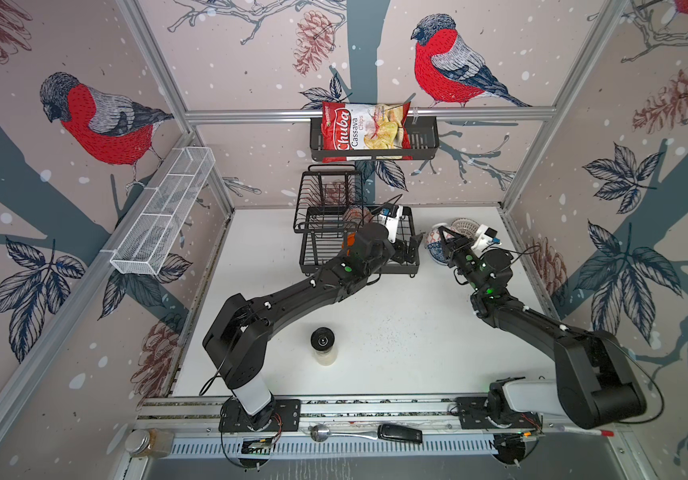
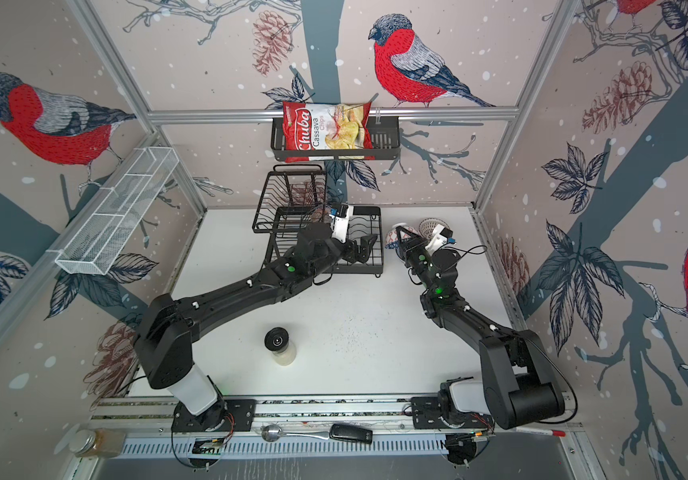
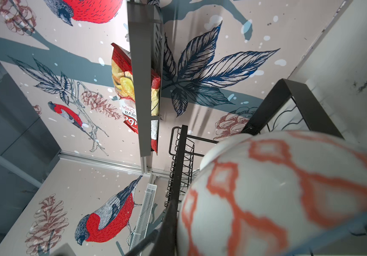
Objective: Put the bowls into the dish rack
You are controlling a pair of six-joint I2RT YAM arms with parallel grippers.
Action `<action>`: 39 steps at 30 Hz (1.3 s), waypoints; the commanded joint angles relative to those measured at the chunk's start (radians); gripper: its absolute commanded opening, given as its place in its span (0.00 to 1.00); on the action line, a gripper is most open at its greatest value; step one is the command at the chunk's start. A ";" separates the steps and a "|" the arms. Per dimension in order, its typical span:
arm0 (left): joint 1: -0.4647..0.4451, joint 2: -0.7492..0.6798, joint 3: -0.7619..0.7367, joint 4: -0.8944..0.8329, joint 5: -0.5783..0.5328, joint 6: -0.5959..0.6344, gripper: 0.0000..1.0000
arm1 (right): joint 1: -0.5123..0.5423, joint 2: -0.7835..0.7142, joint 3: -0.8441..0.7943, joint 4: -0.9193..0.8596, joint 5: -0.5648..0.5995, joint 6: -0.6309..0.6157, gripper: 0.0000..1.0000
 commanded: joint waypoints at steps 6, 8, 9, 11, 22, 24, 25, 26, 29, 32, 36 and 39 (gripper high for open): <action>0.189 -0.025 0.165 -0.346 0.278 0.001 0.98 | 0.071 0.083 0.096 0.099 0.004 -0.219 0.00; 0.226 -0.026 0.182 -0.376 0.293 0.034 0.98 | 0.083 0.138 0.129 0.128 0.006 -0.219 0.00; 0.229 -0.031 0.178 -0.380 0.278 0.069 0.98 | 0.085 0.166 0.144 0.148 0.008 -0.208 0.00; 0.231 -0.050 0.153 -0.372 0.242 0.125 0.97 | 0.089 0.243 0.188 0.199 0.006 -0.160 0.00; 0.268 -0.155 0.063 -0.352 0.212 0.159 0.98 | 0.114 0.578 0.476 0.281 0.006 -0.024 0.00; 0.268 -0.165 0.049 -0.338 0.205 0.161 0.98 | 0.119 0.620 0.530 0.258 0.012 -0.023 0.00; 0.268 -0.163 0.046 -0.337 0.196 0.164 0.98 | 0.121 0.643 0.560 0.246 0.014 -0.020 0.00; 0.268 -0.157 0.045 -0.342 0.182 0.168 0.98 | 0.123 0.667 0.588 0.231 0.019 -0.015 0.00; 0.268 -0.140 0.052 -0.354 0.169 0.171 0.98 | 0.128 0.724 0.658 0.196 0.037 -0.009 0.00; 0.268 -0.139 0.053 -0.353 0.174 0.164 0.97 | 0.133 0.769 0.705 0.170 0.065 -0.002 0.00; 0.268 -0.140 0.044 -0.347 0.176 0.158 0.97 | 0.140 0.824 0.767 0.132 0.089 0.011 0.00; 0.268 -0.142 0.043 -0.342 0.189 0.153 0.97 | 0.143 0.865 0.814 0.111 0.100 0.020 0.00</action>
